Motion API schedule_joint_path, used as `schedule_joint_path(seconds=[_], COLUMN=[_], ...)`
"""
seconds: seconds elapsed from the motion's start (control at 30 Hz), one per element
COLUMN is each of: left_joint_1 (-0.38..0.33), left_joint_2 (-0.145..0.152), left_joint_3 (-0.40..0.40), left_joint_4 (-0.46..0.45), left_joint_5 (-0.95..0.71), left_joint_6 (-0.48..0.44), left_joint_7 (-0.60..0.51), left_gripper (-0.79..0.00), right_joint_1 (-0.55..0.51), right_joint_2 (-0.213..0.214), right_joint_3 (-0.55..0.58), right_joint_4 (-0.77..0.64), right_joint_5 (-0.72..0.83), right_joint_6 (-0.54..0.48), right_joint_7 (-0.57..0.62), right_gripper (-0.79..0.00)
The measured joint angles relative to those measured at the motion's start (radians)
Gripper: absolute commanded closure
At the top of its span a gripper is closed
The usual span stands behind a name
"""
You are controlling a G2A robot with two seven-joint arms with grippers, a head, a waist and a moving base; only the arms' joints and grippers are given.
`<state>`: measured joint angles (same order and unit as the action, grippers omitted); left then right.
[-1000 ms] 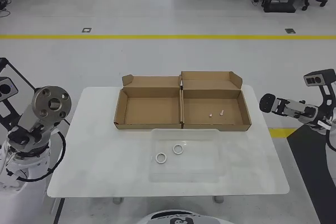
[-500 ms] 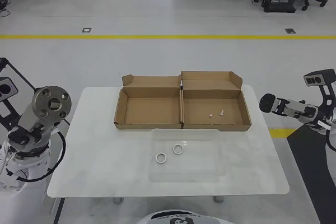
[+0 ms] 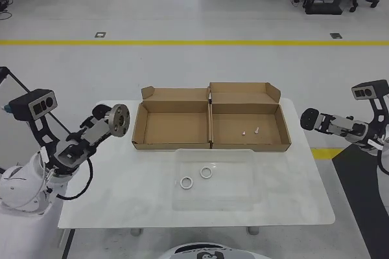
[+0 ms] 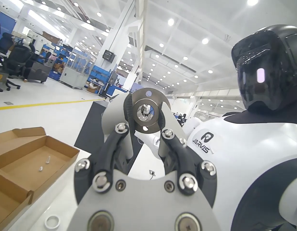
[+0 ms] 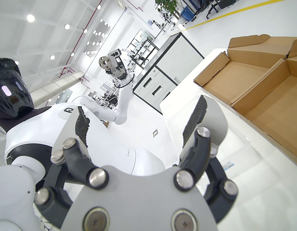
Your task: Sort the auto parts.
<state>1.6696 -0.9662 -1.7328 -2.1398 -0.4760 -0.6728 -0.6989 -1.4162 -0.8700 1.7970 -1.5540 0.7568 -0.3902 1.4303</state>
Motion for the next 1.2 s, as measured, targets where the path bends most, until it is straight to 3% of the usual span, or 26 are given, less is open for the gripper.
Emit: schedule_joint_path(seconds=[0.2, 0.53, 0.73, 0.9, 1.2], left_joint_1=[-0.123, -0.426, -0.486, -0.506, -0.662], left_joint_2=[-0.004, -0.021, -0.035, -0.045, -0.087], left_joint_3=[0.066, 0.304, 0.436, 0.514, 0.692], left_joint_4=[0.022, 0.177, 0.272, 0.343, 0.495], left_joint_5=[0.145, 0.523, 0.741, 0.83, 0.932], left_joint_6=[0.066, 0.151, 0.124, 0.11, 0.137], left_joint_7=[0.033, 0.042, 0.058, 0.065, 0.099], left_gripper=[0.0, 0.0, 0.0, 0.0, 0.0], right_joint_1=[0.0, 0.0, 0.0, 0.0, 0.0], right_joint_2=[0.0, 0.0, 0.0, 0.0, 0.0], right_joint_3=[0.0, 0.0, 0.0, 0.0, 0.0], right_joint_4=[0.0, 0.0, 0.0, 0.0, 0.0], right_joint_5=[0.0, 0.0, 0.0, 0.0, 0.0], right_joint_6=[0.0, 0.0, 0.0, 0.0, 0.0], right_joint_7=[0.0, 0.0, 0.0, 0.0, 0.0], right_gripper=[-0.785, -0.785, -0.785, -0.785, -0.785])
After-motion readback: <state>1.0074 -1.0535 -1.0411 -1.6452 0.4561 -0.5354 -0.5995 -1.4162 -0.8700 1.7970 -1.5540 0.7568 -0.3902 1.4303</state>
